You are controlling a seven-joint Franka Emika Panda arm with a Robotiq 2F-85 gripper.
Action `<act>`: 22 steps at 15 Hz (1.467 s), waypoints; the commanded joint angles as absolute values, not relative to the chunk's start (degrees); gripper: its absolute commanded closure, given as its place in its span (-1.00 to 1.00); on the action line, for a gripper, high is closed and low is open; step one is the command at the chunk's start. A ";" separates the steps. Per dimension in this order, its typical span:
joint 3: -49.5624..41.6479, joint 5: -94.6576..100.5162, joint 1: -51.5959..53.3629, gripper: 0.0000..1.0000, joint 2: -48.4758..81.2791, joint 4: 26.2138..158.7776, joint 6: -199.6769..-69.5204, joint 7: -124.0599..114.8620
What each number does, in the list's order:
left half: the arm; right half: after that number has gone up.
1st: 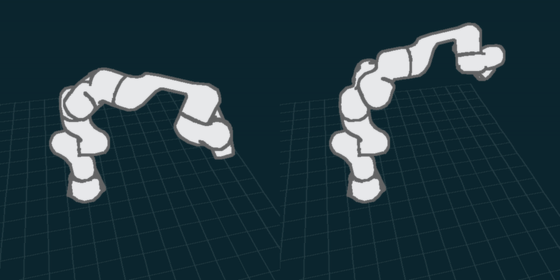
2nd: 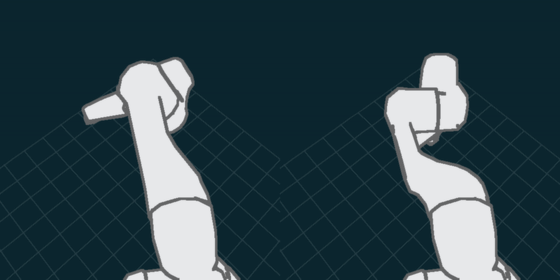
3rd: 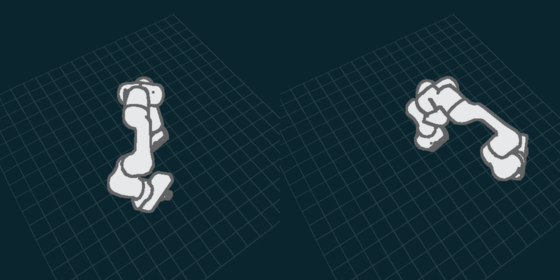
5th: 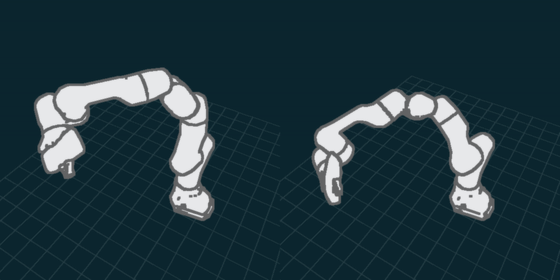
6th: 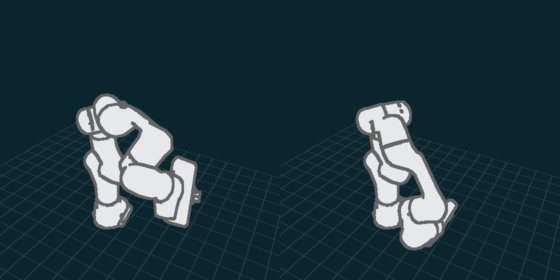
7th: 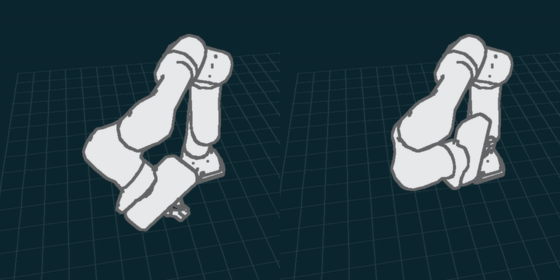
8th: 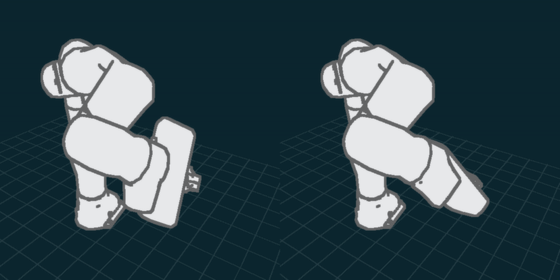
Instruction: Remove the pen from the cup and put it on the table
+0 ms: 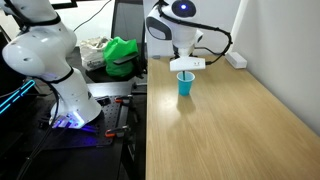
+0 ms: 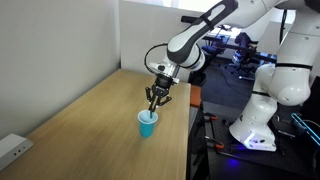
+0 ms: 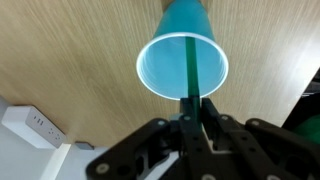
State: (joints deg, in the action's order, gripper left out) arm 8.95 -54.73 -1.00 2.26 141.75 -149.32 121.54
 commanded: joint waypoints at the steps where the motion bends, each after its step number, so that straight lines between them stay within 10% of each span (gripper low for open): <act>1: 7.28 -60.13 0.83 0.92 -3.70 145.76 -150.37 127.79; 22: 3.77 -79.32 0.01 0.92 -22.77 155.39 -148.66 149.18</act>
State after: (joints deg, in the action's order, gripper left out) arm 5.40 -78.04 -0.24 -18.28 152.70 -148.95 149.18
